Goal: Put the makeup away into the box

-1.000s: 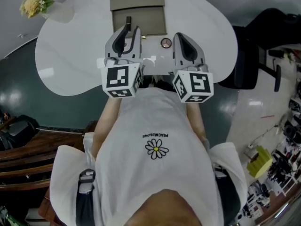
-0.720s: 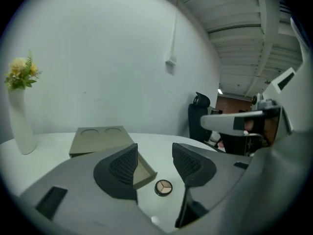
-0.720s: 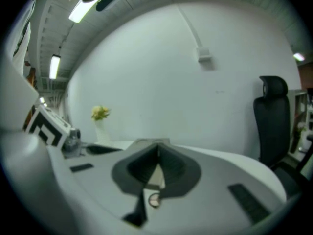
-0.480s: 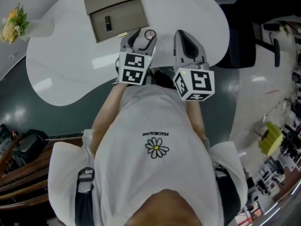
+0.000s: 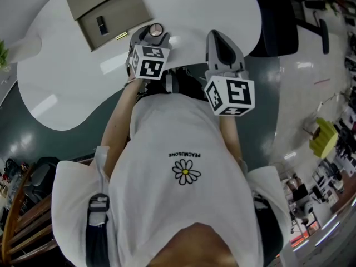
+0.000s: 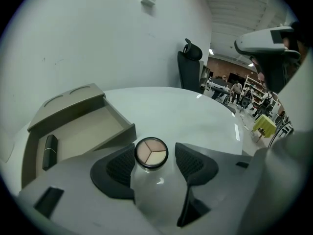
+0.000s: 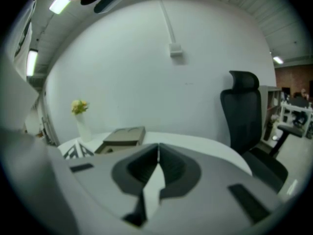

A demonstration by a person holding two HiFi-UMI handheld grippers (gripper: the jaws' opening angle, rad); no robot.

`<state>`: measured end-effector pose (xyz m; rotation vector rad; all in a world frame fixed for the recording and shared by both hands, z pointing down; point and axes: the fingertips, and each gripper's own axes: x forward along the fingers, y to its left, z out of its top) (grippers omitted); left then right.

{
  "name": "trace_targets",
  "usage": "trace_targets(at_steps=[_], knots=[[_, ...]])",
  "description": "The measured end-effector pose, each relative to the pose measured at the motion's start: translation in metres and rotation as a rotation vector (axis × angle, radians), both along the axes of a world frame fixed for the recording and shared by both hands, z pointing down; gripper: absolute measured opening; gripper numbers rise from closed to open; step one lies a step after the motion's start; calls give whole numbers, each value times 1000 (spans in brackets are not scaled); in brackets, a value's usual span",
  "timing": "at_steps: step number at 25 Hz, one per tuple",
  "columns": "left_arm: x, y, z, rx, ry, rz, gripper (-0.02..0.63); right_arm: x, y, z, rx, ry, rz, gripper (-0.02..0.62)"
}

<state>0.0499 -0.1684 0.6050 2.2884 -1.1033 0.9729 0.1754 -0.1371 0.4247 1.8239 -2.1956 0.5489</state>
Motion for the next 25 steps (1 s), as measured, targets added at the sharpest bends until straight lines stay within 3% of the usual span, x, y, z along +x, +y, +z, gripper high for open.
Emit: trace_targets(at_steps=[4, 7, 14, 19, 25], knots=[[3, -6, 6, 11, -49, 21, 266, 7, -2, 2, -5, -2, -5, 29], [4, -7, 6, 16, -54, 22, 235, 7, -5, 3, -3, -6, -11, 31], [4, -9, 6, 4, -55, 21, 232, 2, -9, 3, 6, -1, -39, 31], [5, -20, -27, 39, 43, -46, 230, -9, -18, -9, 47, 9, -88, 31], [-5, -48, -113, 227, 146, -136, 230, -40, -38, -37, 129, -2, -206, 31]])
